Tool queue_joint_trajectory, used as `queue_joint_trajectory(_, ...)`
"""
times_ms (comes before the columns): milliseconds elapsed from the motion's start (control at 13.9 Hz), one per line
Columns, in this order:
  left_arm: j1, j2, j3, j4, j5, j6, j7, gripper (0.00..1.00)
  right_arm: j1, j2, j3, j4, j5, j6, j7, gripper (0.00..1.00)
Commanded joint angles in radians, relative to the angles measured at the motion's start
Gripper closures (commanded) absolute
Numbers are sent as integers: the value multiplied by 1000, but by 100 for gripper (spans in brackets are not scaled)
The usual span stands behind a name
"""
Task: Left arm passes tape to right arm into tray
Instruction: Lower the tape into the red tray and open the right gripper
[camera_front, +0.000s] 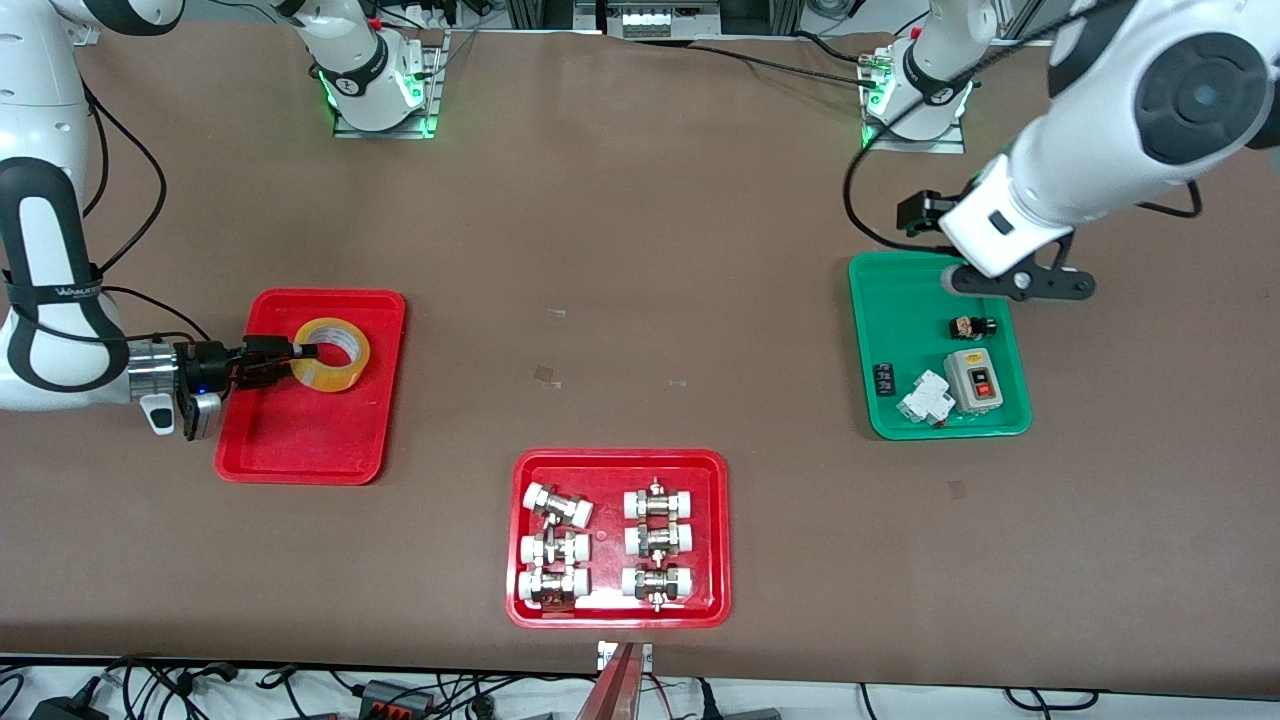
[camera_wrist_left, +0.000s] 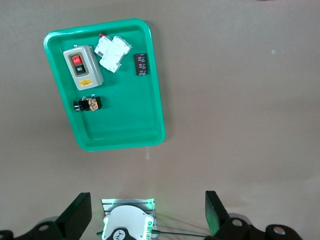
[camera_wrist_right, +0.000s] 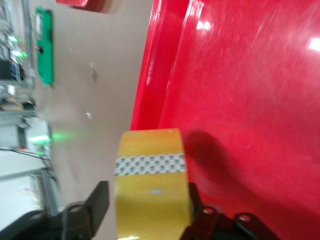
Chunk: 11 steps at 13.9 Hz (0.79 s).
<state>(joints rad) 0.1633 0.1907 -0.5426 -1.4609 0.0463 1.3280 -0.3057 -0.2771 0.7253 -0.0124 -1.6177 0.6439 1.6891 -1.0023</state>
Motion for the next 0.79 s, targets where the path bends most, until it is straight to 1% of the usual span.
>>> queue_joint_trajectory(0, 19, -141, 4, -169, 21, 72, 97, 0, 31, -17, 5, 6, -94, 73, -65, 0)
queue_joint_trajectory(72, 34, -161, 4, -194, 21, 89, 111, 0, 54, -33, 3, 6, -151, 102, -62, 0)
queue_joint_trajectory(144, 44, -168, 3, -199, 20, 97, 126, 0, 79, -53, 3, 6, -189, 124, -56, 0)
queue_joint_trajectory(215, 50, -162, 6, -187, 20, 100, 141, 0, 94, -69, 2, 6, -219, 136, -55, 0)
queue_joint_trajectory(359, 85, -142, 9, -150, 21, 99, 145, 0, 128, -116, 0, 6, -318, 188, -20, 0)
queue_joint_trajectory(431, 100, -137, 7, -141, 20, 100, 146, 0, 142, -153, 2, 6, -376, 193, 40, 0)
queue_joint_trajectory(503, 101, -125, 7, -128, 17, 100, 148, 0, 160, -191, 2, 6, -415, 192, 115, 0)
queue_joint_trajectory(575, 99, -113, 7, -110, 20, 102, 148, 0, 170, -246, 2, -7, -438, 186, 220, 0)
queue_joint_trajectory(718, 98, -102, 6, -101, 20, 102, 148, 0, 200, -369, 2, -49, -519, 173, 405, 0)
